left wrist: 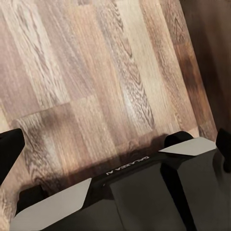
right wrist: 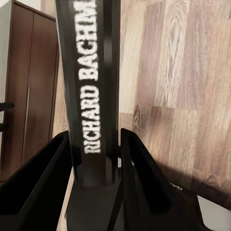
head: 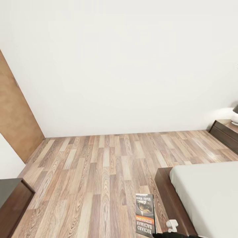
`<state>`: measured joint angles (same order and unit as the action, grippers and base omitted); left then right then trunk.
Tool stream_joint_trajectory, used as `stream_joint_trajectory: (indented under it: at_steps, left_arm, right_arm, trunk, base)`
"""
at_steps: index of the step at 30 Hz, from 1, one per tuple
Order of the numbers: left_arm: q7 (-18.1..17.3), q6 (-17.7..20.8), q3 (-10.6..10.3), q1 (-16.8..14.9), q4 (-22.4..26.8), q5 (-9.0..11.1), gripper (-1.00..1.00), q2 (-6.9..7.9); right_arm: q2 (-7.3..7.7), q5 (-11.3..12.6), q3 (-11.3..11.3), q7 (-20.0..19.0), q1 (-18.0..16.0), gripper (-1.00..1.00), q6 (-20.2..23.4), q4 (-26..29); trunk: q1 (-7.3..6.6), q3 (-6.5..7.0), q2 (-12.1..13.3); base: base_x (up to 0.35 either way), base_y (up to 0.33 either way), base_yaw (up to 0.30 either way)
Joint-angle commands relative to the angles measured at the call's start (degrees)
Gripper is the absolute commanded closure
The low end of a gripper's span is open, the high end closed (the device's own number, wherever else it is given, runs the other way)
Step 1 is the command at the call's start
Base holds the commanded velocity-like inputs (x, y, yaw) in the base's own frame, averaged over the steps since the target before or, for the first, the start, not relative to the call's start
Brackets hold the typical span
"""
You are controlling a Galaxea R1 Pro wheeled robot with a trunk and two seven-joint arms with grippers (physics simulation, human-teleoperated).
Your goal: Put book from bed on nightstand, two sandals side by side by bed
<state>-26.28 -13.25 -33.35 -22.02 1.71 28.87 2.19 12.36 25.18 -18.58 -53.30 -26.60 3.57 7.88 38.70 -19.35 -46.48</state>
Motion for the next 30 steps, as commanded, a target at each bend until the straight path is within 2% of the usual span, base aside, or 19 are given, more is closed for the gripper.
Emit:
stream_joint_trajectory:
  at_steps: [1, 30]
  left_arm:
    - [-0.2, -0.2, -0.5, 0.0, 0.0, 0.5, -1.0, 0.01]
    - [-0.2, -0.2, -0.5, 0.0, 0.0, 0.5, -1.0, 0.01]
  right_arm:
    - [0.04, 0.6, -0.4, -0.1, 0.0, 1.0, 0.4, 0.0]
    - [0.04, 0.6, -0.4, -0.1, 0.0, 1.0, 0.4, 0.0]
  trunk:
    - [0.01, 0.03, -0.1]
    - [0.01, 2.71, -0.1]
  base:
    - [0.0, 0.0, 0.0]
    - [0.0, 0.0, 0.0]
